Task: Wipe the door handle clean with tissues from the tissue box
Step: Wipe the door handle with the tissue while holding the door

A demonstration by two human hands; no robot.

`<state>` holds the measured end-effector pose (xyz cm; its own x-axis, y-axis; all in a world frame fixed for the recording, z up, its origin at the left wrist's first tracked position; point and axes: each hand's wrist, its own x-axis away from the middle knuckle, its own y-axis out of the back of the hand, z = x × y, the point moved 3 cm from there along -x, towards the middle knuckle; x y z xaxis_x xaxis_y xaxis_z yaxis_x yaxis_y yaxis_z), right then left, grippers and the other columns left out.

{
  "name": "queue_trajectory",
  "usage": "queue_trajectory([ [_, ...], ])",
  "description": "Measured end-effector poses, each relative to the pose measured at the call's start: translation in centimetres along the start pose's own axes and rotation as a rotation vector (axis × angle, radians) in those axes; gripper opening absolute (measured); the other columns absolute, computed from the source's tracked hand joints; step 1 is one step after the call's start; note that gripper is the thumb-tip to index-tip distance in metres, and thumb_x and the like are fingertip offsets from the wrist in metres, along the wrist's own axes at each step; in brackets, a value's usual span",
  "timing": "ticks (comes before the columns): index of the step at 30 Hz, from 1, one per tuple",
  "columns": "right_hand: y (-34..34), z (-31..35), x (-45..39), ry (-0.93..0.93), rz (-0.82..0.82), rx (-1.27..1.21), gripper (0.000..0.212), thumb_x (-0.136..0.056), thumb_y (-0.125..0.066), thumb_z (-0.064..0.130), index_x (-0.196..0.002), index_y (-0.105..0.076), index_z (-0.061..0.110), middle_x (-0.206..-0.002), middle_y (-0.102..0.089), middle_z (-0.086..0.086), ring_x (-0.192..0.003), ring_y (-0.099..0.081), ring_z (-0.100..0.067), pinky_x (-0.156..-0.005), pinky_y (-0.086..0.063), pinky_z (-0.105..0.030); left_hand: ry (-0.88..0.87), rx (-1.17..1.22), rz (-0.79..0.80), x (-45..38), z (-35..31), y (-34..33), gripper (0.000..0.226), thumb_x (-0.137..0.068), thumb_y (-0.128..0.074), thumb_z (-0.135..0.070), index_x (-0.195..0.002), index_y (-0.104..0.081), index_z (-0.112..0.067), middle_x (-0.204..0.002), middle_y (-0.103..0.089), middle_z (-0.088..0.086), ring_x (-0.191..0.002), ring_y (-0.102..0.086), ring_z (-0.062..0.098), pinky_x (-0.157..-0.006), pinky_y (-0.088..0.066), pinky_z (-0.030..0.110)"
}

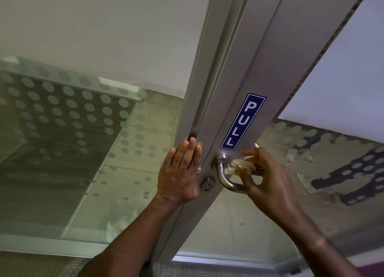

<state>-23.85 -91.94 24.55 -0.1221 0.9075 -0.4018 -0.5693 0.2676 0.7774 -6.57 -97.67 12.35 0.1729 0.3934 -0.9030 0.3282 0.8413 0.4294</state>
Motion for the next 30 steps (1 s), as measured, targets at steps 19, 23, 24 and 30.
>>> queue_trajectory([
  [19, -1.4, -0.8, -0.4, -0.017, 0.020, 0.013, 0.025, -0.078, -0.073, 0.005, -0.096, -0.070, 0.023, -0.100, -0.058, 0.010, -0.091, -0.057, -0.001, -0.069, -0.044, -0.003, -0.001, 0.001, -0.023, 0.0, 0.0, -0.1, 0.089, -0.085, -0.042, -0.028, -0.157, 0.007, -0.008, -0.166, 0.012, 0.008, -0.154, 0.007, 0.021, -0.125, 0.003, 0.037],
  [23, -2.0, -0.8, -0.4, 0.040, -0.030, 0.065, 0.024, -0.080, -0.071, 0.008, -0.100, -0.074, 0.021, -0.098, -0.064, 0.005, -0.088, -0.061, -0.005, -0.074, -0.049, -0.013, 0.001, 0.009, -0.022, 0.0, 0.0, -0.1, 0.088, -0.086, -0.042, -0.028, -0.157, 0.006, -0.008, -0.166, 0.011, 0.008, -0.154, 0.007, 0.020, -0.125, 0.003, 0.037],
  [24, -2.1, -0.5, -0.4, 0.072, -0.068, 0.048, 0.019, -0.081, -0.072, 0.013, -0.099, -0.074, 0.019, -0.096, -0.069, 0.004, -0.087, -0.064, -0.008, -0.075, -0.053, -0.018, 0.001, 0.008, -0.020, 0.0, 0.0, -0.1, 0.088, -0.087, -0.042, -0.028, -0.157, 0.006, -0.008, -0.166, 0.012, 0.008, -0.154, 0.007, 0.020, -0.125, 0.003, 0.037],
  [30, -3.0, -0.5, -0.9, 0.115, -0.102, 0.104, 0.012, -0.082, -0.071, 0.016, -0.093, -0.075, 0.011, -0.091, -0.071, -0.003, -0.083, -0.067, -0.016, -0.072, -0.059, -0.032, -0.005, -0.011, -0.012, 0.0, 0.1, -0.1, 0.088, -0.087, -0.041, -0.029, -0.157, 0.007, -0.008, -0.166, 0.013, 0.008, -0.153, 0.008, 0.021, -0.124, 0.004, 0.037],
])
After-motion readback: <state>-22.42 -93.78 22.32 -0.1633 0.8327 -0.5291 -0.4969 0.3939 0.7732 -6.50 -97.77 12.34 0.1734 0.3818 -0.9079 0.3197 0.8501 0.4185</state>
